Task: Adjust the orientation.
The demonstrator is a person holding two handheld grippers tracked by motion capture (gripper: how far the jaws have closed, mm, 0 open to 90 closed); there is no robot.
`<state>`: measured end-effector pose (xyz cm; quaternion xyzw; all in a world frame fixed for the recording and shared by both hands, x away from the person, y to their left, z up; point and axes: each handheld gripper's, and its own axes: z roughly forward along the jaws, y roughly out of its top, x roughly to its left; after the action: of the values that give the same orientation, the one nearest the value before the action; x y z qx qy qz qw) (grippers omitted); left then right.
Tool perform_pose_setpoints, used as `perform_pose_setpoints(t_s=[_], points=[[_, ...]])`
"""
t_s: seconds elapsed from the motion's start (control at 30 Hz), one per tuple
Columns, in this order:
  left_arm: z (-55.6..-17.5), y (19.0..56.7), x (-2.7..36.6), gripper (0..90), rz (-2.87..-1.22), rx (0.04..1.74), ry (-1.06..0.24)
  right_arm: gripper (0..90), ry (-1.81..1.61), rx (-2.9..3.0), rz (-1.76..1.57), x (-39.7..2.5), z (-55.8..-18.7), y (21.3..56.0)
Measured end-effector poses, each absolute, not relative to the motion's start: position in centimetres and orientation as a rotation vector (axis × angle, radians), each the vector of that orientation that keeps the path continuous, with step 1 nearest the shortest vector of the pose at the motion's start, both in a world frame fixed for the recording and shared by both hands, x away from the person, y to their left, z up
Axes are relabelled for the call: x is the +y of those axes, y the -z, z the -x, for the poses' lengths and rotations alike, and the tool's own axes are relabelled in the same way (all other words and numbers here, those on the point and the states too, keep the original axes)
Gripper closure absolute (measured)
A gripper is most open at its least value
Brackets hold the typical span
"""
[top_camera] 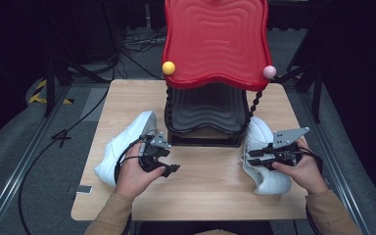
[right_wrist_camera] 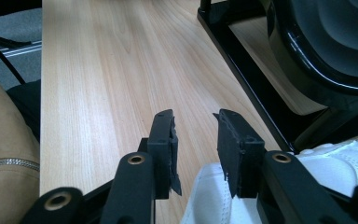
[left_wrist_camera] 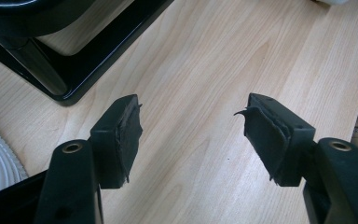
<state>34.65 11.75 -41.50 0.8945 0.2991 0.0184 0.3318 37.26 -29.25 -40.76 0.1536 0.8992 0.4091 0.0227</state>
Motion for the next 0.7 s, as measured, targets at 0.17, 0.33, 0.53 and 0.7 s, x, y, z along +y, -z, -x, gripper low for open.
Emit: perform_pose_setpoints(t_s=[0.17, 0.33, 0.53, 0.7], points=[[-34.62, 41.41, 11.9, 42.5, -2.339, 0.764, -0.034, 67.4, -1.269, 2.786, -0.472, -29.31, -37.27, 40.78], [-34.63, 41.46, 12.04, 48.8, -2.344, 0.743, -0.015, 67.0, -1.265, 2.798, -0.48, -29.34, -37.36, 40.98], [-34.42, 41.28, 12.41, 69.7, -2.364, 0.705, 0.01, 66.9, -1.268, 2.795, -0.485, -29.45, -37.35, 40.94], [-34.17, 40.95, 12.57, 89.8, -2.38, 0.666, 0.008, 66.9, -1.269, 2.796, -0.482, -29.53, -37.38, 40.95]])
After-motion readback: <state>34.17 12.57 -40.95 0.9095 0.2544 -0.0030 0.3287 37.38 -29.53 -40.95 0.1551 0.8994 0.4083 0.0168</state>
